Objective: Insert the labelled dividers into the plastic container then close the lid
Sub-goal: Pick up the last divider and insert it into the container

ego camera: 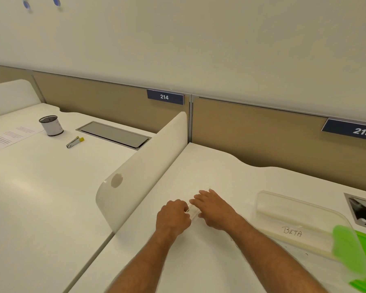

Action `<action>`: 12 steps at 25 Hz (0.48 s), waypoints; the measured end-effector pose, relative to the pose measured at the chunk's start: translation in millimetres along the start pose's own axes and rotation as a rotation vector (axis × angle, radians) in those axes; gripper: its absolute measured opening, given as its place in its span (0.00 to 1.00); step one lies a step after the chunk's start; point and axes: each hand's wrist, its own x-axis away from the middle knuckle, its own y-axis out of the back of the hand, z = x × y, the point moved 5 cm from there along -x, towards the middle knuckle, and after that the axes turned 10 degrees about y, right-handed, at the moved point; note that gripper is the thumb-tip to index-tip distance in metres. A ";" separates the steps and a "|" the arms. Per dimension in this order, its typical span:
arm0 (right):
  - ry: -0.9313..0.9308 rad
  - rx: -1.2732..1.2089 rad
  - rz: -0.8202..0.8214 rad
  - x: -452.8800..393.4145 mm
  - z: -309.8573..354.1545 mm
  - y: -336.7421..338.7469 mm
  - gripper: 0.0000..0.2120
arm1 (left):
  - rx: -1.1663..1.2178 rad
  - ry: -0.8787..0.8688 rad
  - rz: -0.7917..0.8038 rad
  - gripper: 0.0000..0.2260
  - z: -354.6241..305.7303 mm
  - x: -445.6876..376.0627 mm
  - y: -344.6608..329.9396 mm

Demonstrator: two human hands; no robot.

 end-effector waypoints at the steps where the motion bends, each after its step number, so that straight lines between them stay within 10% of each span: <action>1: 0.000 0.002 -0.028 -0.1 -0.3 1.4 0.21 | -0.009 -0.014 -0.012 0.13 -0.5 0.2 0.0; 8: -0.125 -0.237 -0.141 20.5 -7.5 20.1 0.08 | 0.078 -0.176 -0.182 0.12 -15.5 11.3 10.3; 12: -0.329 -0.646 -0.302 36.1 -15.0 28.5 0.05 | 0.356 -0.224 -0.511 0.28 -16.4 22.5 28.3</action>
